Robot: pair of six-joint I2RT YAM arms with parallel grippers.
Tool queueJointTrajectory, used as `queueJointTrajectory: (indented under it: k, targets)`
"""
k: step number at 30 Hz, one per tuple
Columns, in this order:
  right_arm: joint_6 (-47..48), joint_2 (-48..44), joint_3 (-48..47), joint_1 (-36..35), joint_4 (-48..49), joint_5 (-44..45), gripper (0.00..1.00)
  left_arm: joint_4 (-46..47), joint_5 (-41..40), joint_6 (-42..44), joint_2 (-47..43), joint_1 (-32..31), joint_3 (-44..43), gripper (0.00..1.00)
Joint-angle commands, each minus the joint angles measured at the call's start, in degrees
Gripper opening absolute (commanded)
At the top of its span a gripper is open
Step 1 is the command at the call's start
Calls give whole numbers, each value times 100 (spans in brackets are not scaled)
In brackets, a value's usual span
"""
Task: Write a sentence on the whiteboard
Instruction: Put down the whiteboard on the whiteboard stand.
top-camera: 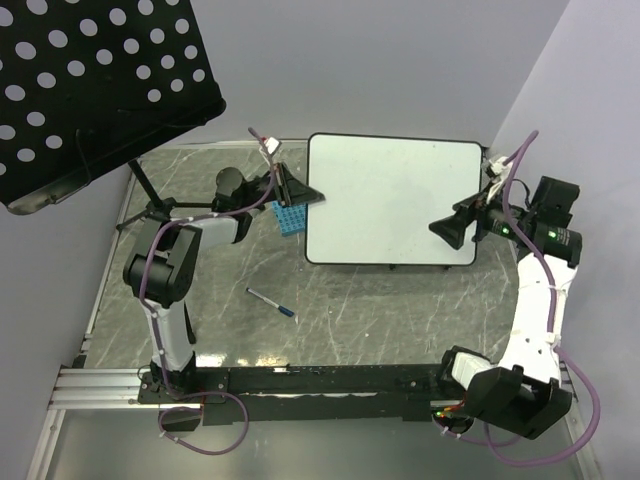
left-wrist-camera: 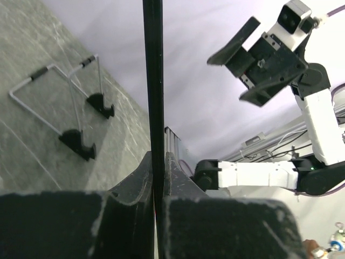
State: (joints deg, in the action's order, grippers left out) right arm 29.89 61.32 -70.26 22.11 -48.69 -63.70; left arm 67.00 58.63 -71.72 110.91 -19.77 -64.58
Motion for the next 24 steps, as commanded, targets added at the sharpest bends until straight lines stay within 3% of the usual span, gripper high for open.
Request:
queueJointTrajectory:
  k: [1,13,24]
  targets:
    - [25,46,-523,337,-272,-46,100,1878,-291,-307,-869,96,435,1]
    - [219,811,-743,1146,-598,60,100,2510,25,-659,-1924,412,1702,1]
    - [-238,1426,-454,1173,-212,-608,100,2897,289,-826,-2205,535,1843,1]
